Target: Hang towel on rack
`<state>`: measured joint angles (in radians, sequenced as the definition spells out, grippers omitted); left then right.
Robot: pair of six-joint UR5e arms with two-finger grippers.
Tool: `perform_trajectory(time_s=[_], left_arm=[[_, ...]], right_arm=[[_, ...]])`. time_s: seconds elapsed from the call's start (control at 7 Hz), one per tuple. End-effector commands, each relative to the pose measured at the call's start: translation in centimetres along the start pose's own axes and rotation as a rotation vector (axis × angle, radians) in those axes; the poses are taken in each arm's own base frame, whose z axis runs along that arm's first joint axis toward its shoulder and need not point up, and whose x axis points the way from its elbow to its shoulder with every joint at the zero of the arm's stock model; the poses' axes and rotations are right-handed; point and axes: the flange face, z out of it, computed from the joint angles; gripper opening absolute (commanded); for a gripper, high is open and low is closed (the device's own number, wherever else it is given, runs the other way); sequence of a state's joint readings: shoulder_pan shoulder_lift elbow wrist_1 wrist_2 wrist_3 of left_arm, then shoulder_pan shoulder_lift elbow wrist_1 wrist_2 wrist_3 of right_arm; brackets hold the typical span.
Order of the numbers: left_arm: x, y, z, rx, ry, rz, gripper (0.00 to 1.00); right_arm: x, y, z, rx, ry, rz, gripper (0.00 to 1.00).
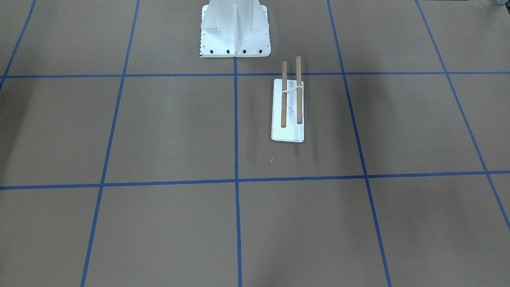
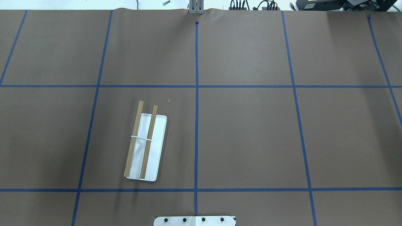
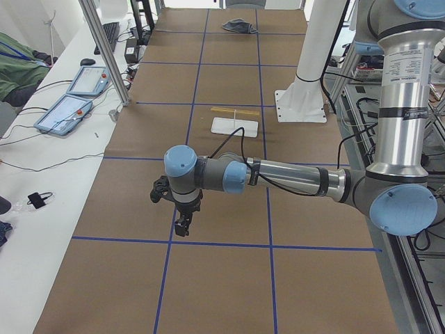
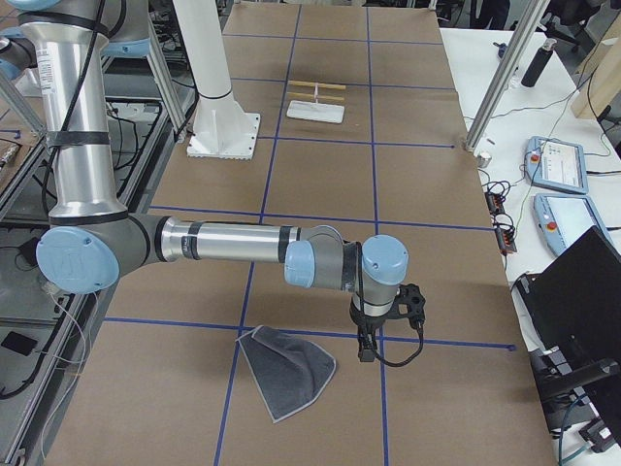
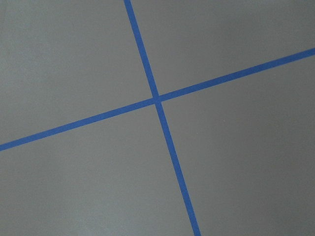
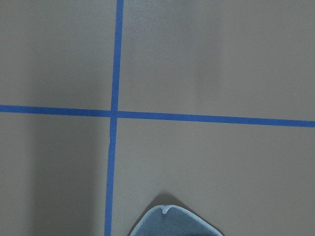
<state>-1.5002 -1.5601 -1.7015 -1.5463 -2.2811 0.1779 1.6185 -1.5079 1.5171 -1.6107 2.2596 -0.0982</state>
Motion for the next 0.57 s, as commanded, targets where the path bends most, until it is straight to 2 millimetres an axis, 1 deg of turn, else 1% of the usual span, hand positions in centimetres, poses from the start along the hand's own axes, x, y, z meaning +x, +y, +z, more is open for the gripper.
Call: perform_trajectory(time_s=[0.0, 0.14, 0.29, 0.43], left_arm=[[0.0, 0.1, 0.1, -0.002, 0.0, -0.001, 0.99], [0.0, 0.1, 0.0, -0.001, 0.0, 0.0, 0.99], [0.5, -0.4, -0.7, 0.011, -0.008, 0.012, 0.99], [1.1, -1.6, -1.8, 0.037, -0.021, 0.033, 0.99]], right_arm=[[-0.1, 0.0, -0.1, 0.001, 0.0, -0.003, 1.0], [-0.1, 0.0, -0.1, 0.001, 0.0, -0.003, 1.0], [0.0, 0.0, -0.1, 0.001, 0.002, -0.003, 1.0], [-0.2, -0.1, -0.3, 0.007, 0.004, -0.012, 1.0]])
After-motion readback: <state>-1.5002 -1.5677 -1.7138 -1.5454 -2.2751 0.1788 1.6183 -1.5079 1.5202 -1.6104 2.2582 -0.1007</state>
